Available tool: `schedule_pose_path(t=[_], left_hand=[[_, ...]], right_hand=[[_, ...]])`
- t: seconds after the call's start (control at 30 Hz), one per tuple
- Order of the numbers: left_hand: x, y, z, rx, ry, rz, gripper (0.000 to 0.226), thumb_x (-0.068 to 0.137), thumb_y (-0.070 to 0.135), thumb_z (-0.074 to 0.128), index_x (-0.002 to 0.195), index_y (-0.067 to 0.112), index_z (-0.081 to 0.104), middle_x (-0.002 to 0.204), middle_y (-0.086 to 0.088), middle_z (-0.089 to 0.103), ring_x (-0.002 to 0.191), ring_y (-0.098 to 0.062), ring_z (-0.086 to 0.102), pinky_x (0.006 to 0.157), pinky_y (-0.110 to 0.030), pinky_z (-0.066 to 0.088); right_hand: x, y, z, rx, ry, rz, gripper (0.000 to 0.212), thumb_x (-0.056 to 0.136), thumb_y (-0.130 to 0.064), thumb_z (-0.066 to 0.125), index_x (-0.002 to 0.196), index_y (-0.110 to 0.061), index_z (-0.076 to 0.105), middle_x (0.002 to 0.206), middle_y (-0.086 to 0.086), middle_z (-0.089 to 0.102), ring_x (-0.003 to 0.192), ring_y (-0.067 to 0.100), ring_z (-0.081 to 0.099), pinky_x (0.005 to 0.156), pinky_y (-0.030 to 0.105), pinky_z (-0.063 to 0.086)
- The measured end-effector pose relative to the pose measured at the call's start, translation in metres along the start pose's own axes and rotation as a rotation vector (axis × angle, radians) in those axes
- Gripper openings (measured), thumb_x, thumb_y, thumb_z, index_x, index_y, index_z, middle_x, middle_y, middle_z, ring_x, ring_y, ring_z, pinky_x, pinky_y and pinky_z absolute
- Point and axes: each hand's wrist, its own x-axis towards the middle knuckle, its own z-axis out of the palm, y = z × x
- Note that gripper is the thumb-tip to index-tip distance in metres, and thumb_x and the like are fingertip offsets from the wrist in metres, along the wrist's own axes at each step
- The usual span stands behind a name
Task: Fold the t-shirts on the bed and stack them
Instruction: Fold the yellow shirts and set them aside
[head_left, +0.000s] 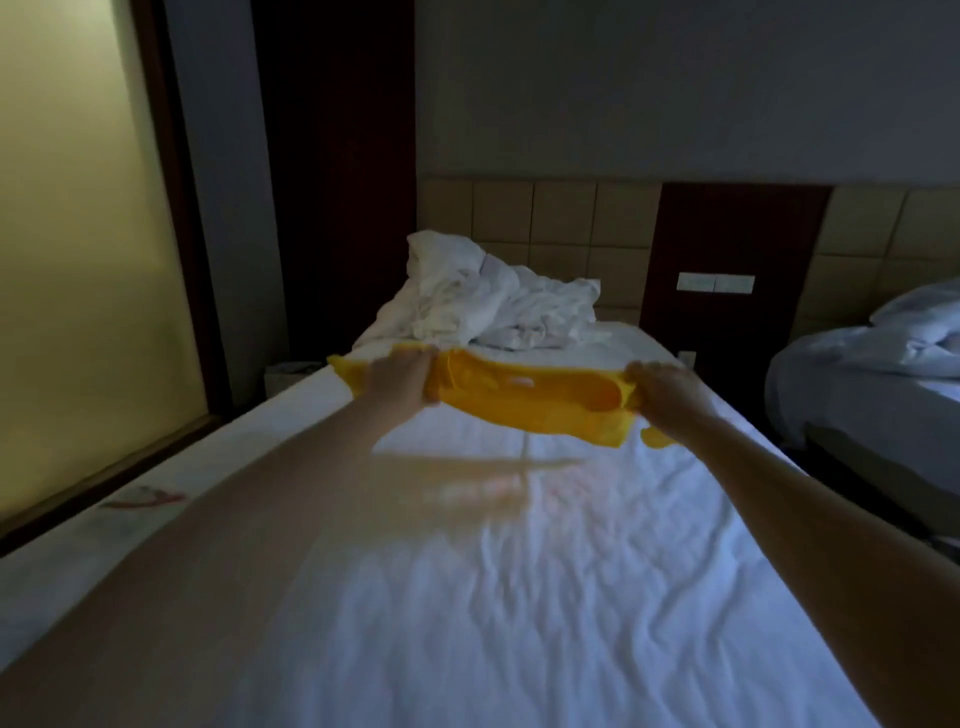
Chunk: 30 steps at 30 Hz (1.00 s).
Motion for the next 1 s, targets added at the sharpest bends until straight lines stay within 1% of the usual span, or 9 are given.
schedule_pose_path(t=[0.1,0.17,0.27,0.43,0.53,0.7,0.8,0.9,1.0], left_hand=[[-0.061,-0.007,0.088,-0.171,-0.434,0.106,0.065,0.087,0.034,0.065,0.142,0.013,0.037,0.143,-0.011,0.044,0.127,-0.025,0.046,0.101,-0.033,0.038],[-0.111,-0.006,0.141,-0.168,-0.500,0.070,0.067,0.089,0.055,0.049,0.145,0.024,0.033,0.150,-0.002,0.036,0.135,-0.019,0.037,0.105,-0.028,0.030],[-0.148,-0.002,0.172,-0.282,-0.212,-0.067,0.086,0.071,0.071,0.018,0.136,0.024,0.051,0.146,0.003,0.043,0.132,-0.017,0.041,0.107,-0.031,0.027],[-0.155,-0.006,0.178,-0.390,0.138,0.031,0.048,0.075,0.049,0.046,0.096,0.013,0.071,0.106,-0.009,0.065,0.093,-0.027,0.066,0.082,-0.036,0.052],[-0.159,-0.005,0.176,-0.407,0.219,0.078,0.043,0.074,0.049,0.052,0.087,0.011,0.068,0.090,-0.004,0.065,0.088,-0.017,0.057,0.078,-0.028,0.045],[-0.180,-0.014,0.159,-0.574,0.155,0.134,0.030,0.073,0.044,0.057,0.091,0.023,0.046,0.079,-0.012,0.067,0.077,-0.027,0.064,0.064,-0.025,0.040],[-0.191,-0.022,0.140,-0.431,0.225,0.270,0.033,0.072,0.046,0.052,0.093,0.021,0.043,0.068,-0.010,0.067,0.057,-0.026,0.066,0.043,-0.025,0.041],[-0.197,-0.024,0.116,-0.234,0.242,0.392,0.036,0.074,0.049,0.045,0.093,0.018,0.044,0.060,-0.003,0.065,0.047,-0.022,0.063,0.032,-0.021,0.035],[-0.210,-0.025,0.095,-0.282,-0.039,0.353,0.047,0.073,0.060,0.035,0.103,0.025,0.037,0.084,-0.006,0.072,0.077,-0.021,0.068,0.054,-0.026,0.047]], right_hand=[[-0.054,0.003,0.071,-0.056,-0.545,-0.077,0.064,0.088,-0.048,0.056,0.143,-0.026,0.033,0.148,0.007,0.036,0.133,0.022,0.038,0.106,0.029,0.030],[-0.105,-0.001,0.112,0.094,-0.747,-0.072,0.077,0.078,-0.076,0.038,0.142,-0.036,0.023,0.154,0.003,0.025,0.140,0.020,0.026,0.111,0.028,0.022],[-0.145,0.003,0.153,0.235,-0.544,0.050,0.115,0.048,-0.095,-0.006,0.146,-0.039,0.016,0.157,-0.007,0.013,0.145,0.017,0.010,0.115,0.037,0.015],[-0.149,-0.021,0.146,0.263,-0.215,0.055,0.060,0.086,-0.055,0.053,0.140,-0.035,0.037,0.150,-0.012,0.029,0.143,0.017,0.015,0.114,0.042,0.002],[-0.144,-0.039,0.147,0.321,-0.179,-0.069,0.060,0.078,-0.052,0.038,0.124,-0.020,0.059,0.131,-0.004,0.056,0.130,0.021,0.041,0.105,0.033,0.011],[-0.154,-0.025,0.147,0.390,0.024,-0.067,0.035,0.076,-0.038,0.058,0.090,-0.009,0.071,0.093,0.008,0.071,0.094,0.024,0.064,0.093,0.037,0.036],[-0.168,-0.013,0.115,0.362,0.084,-0.111,0.044,0.087,-0.043,0.041,0.076,-0.007,0.064,0.069,0.007,0.064,0.069,0.027,0.061,0.062,0.027,0.039],[-0.185,-0.010,0.081,0.355,-0.011,-0.073,0.038,0.087,-0.035,0.043,0.089,-0.003,0.064,0.074,0.017,0.064,0.069,0.035,0.062,0.057,0.029,0.034],[-0.207,-0.010,0.064,0.296,-0.152,-0.150,0.027,0.095,-0.031,0.052,0.109,-0.012,0.064,0.095,0.010,0.069,0.088,0.032,0.065,0.065,0.030,0.039]])
